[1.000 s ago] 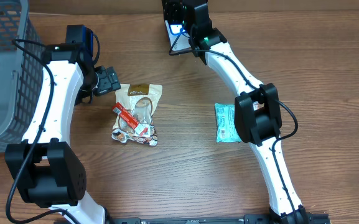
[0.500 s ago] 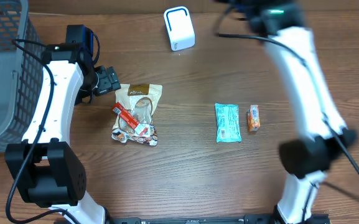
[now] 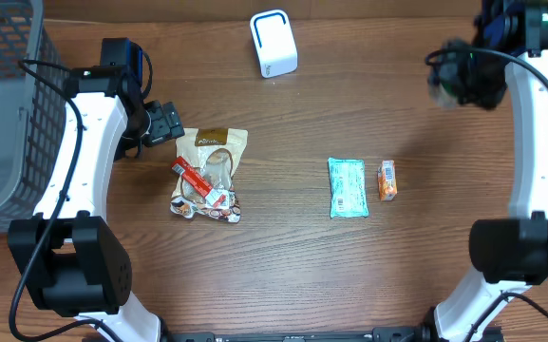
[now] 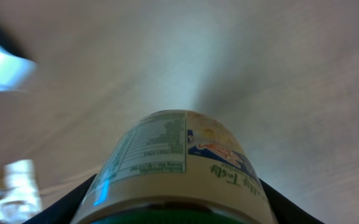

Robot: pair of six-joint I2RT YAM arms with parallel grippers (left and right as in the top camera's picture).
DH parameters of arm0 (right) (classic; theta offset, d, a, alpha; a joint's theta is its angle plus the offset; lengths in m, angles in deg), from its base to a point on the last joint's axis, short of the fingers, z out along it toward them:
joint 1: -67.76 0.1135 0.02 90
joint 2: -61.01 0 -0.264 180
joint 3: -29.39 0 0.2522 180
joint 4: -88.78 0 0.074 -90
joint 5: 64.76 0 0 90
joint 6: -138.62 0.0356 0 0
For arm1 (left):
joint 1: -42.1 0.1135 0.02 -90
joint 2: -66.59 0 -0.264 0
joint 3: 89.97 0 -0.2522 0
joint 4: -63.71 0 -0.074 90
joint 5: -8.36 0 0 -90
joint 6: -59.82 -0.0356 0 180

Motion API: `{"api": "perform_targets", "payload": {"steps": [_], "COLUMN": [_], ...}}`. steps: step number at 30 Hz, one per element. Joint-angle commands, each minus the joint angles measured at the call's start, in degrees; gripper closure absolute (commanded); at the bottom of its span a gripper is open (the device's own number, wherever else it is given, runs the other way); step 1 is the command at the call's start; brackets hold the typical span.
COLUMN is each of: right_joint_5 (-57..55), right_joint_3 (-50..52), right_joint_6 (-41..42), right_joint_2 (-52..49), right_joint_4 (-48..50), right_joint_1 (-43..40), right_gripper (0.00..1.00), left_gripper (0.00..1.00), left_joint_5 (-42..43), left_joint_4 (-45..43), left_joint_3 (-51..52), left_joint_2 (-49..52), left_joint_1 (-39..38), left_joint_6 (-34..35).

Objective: Scan the item barcode
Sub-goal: 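Carry the jar right and set it down near the table edge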

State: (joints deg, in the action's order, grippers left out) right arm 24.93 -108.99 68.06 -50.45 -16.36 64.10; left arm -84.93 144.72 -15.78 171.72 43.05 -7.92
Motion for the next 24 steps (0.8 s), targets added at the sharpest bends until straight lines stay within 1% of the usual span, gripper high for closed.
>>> {"api": "perform_targets", "payload": {"steps": [1,4,7,12,13,14,15,17,18,19,20,24], "right_joint_5": [-0.22,-0.2,-0.2,-0.2,-0.22,-0.22,-0.46,-1.27,-2.05,-2.47,-2.58,-2.56], "right_joint_3": [8.74,18.47,26.1,35.43,36.44,37.53,38.6,39.17,39.3,39.3,39.3,38.86], "right_joint_6": [0.09,0.09,0.11,0.09,0.09,0.09,0.09,0.09,0.11,0.09,0.09,0.09], "right_joint_2": [0.11,0.11,0.11,0.11,0.11,0.11,0.11,0.11,0.11,0.11,0.11,0.2], "right_joint_4": [2.58,8.31,13.97,21.94,22.93,24.0,25.16,25.64,25.64,25.57,25.55,24.81], "right_joint_1": [-3.13,-5.64,-7.58,-9.64,-9.84,-9.92,-9.99,-9.97,-9.97,-9.97,-9.97,-9.97], "right_gripper": [0.89,0.88,0.88,0.87,0.85,0.78,0.57,0.5,0.44,0.36,0.32,0.25], "left_gripper": [0.0,0.0,0.0,0.0,0.0,0.0,0.0,0.0,0.0,0.0,0.0,0.0], "left_joint_5": [-0.28,-0.26,-0.26,-0.26,-0.26,-0.26,-0.26,-0.26,-0.26,-0.26,-0.26,-0.26], "left_joint_4": [-0.17,-0.17,-0.17,-0.17,-0.17,-0.17,-0.17,-0.17,-0.17,-0.17,-0.17,-0.17], "left_joint_3": [-0.94,-0.96,-0.94,-0.96,-0.96,-0.96,-0.96,-0.96,-0.94,-0.94,-0.96,-0.96], "left_joint_2": [-0.35,-0.35,-0.35,-0.35,-0.35,-0.35,-0.35,-0.35,-0.35,-0.35,-0.35,-0.35], "left_joint_1": [0.0,0.0,0.0,0.0,0.0,0.0,0.0,0.0,0.0,0.0,0.0,0.0], "left_joint_6": [-0.85,-0.85,-0.85,-0.85,-0.85,-0.85,-0.85,-0.85,-0.85,-0.85,-0.85,-0.85]}}
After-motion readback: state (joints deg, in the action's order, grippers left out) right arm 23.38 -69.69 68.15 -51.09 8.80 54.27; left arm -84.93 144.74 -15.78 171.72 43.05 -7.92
